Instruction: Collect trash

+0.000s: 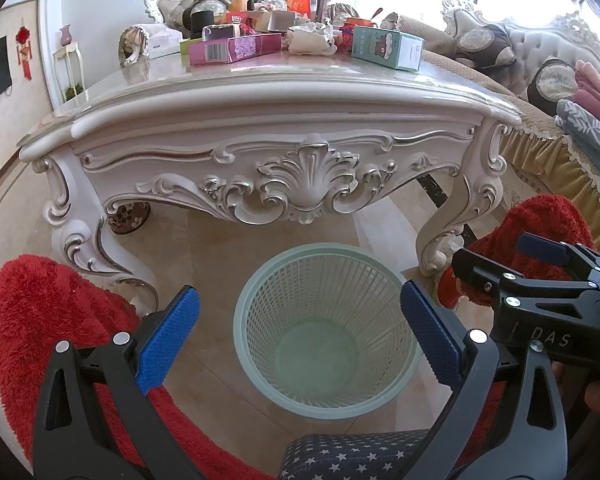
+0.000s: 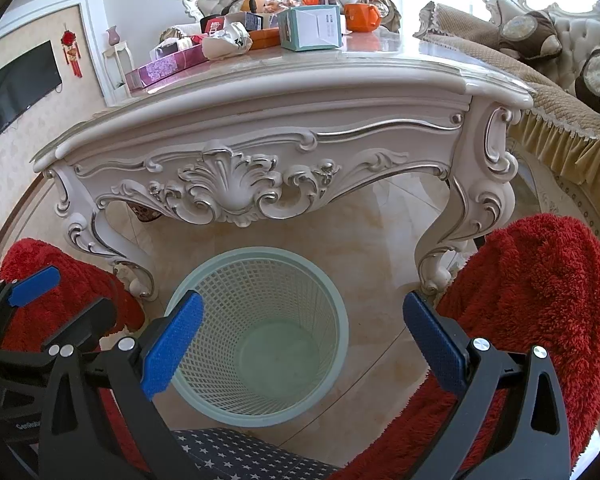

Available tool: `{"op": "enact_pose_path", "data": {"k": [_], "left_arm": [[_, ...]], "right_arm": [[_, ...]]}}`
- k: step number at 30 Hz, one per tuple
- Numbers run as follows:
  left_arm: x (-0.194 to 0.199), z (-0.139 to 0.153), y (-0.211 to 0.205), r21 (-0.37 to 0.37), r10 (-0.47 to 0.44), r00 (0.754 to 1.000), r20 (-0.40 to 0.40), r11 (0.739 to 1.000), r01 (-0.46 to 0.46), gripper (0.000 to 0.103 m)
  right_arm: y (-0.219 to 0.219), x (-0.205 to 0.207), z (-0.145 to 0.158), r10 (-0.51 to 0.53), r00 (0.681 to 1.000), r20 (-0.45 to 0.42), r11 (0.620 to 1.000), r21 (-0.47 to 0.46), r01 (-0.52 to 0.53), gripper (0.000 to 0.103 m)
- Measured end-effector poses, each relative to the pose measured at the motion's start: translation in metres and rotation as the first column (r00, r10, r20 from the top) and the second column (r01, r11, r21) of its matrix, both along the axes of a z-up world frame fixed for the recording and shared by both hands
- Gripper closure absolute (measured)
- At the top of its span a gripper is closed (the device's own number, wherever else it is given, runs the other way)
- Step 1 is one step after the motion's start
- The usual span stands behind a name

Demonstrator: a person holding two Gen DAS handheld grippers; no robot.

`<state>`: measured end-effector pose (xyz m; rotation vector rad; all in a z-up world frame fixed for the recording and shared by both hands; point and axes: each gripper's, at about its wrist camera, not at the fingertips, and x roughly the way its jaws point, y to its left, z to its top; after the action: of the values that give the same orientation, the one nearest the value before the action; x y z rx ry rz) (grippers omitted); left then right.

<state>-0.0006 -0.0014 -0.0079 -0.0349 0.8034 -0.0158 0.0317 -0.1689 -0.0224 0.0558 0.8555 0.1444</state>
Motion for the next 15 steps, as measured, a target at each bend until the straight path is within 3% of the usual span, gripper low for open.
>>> {"op": "enact_pose_path", "data": {"k": [15], "left_arm": [[-0.001, -0.0031, -0.0009, 0.006, 0.002, 1.0, -0.01, 1.0, -0.002, 0.006]], "right_arm": [[-0.0003, -0.0001, -0.0001, -0.005, 1.0, -0.001, 1.0, 0.003, 0.005, 0.007]]}}
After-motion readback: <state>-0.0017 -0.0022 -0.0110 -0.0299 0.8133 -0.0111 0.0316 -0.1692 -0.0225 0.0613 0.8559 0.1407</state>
